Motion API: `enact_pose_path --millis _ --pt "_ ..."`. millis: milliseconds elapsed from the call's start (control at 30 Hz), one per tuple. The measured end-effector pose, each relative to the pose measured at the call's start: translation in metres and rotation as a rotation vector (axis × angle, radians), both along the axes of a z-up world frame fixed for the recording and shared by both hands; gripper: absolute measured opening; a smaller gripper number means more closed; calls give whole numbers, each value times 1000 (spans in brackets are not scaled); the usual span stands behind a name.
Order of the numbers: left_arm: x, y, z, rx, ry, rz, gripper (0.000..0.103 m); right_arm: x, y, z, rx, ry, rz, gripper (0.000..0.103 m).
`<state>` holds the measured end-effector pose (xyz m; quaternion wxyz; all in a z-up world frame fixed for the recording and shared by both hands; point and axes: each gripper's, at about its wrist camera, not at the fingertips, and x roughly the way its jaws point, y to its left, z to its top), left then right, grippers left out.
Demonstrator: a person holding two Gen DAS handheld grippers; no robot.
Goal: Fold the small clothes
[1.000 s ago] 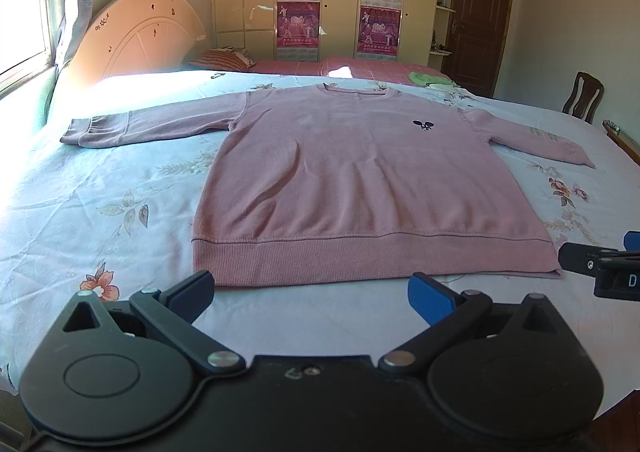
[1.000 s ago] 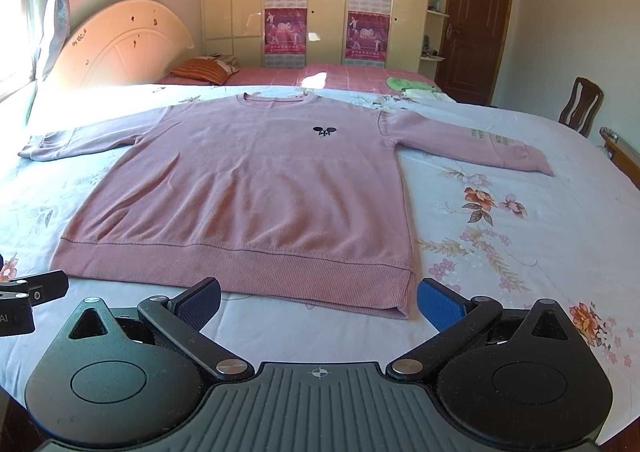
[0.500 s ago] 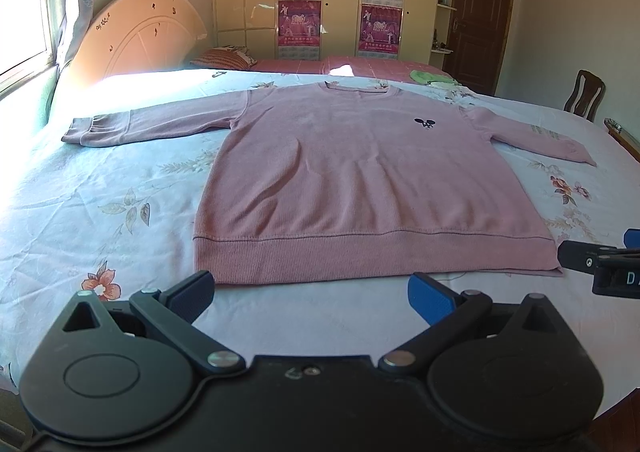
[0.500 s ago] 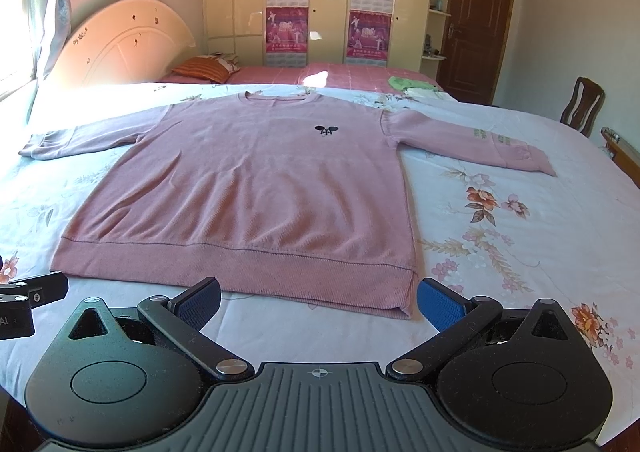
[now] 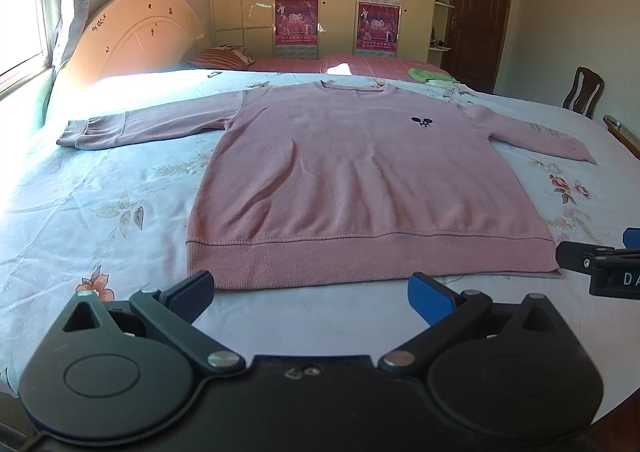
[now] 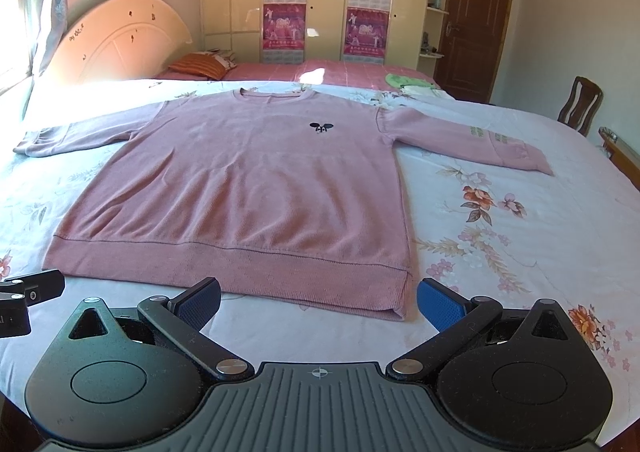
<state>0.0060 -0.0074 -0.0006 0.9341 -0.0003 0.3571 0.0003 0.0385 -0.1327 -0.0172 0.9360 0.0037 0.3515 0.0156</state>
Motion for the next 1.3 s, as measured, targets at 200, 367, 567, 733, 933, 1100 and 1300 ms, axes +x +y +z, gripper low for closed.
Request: enact_pose_path --millis 200,367,567,733,933,1100,1300 --pt "3 -3 -1 8 9 -3 103 3 -3 -3 2 10 1 103" --pt "8 -6 -2 11 24 4 103 7 -7 -5 8 19 -6 103" --pt "16 2 -3 -106 40 42 103 15 -18 -6 49 35 -22 103" --pt "26 -11 -5 -56 28 14 103 18 -28 -3 51 33 -27 103" --pt "37 -23 -3 -113 -19 -32 103 27 -39 -6 50 52 -45 103" --pt "53 -39 -11 -85 10 -92 103 32 -51 -7 74 37 -60 103" --pt "76 -56 -25 -17 24 -108 103 47 -69 -11 76 27 -92 102"
